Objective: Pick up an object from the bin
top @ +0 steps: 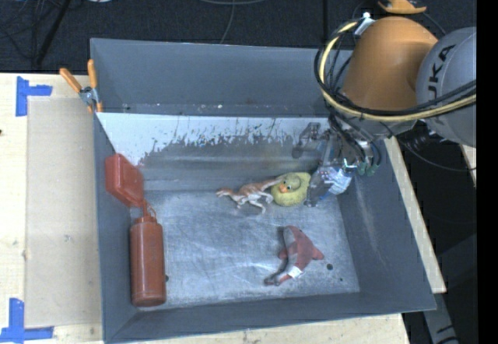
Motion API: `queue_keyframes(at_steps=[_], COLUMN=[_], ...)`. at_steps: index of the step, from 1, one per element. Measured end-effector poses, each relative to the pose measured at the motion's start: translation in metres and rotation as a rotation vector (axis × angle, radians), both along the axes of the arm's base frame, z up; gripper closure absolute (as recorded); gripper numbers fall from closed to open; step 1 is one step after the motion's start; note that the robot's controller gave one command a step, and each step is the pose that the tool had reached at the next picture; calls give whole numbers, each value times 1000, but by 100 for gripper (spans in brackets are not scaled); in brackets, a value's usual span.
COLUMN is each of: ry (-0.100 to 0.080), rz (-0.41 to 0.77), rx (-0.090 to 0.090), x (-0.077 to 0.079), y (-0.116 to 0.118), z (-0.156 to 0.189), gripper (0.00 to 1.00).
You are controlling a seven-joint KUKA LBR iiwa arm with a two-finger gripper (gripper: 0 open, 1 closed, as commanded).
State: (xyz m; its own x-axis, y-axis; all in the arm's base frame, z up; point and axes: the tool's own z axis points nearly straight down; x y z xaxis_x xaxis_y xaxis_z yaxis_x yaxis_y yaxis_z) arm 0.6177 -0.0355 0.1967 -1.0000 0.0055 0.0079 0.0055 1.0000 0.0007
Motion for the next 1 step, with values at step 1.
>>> queue_keyframes(at_steps=[1], ry=[-8], rz=[1], rx=[-1], x=[2], y=[0], z=[4], gripper=[0])
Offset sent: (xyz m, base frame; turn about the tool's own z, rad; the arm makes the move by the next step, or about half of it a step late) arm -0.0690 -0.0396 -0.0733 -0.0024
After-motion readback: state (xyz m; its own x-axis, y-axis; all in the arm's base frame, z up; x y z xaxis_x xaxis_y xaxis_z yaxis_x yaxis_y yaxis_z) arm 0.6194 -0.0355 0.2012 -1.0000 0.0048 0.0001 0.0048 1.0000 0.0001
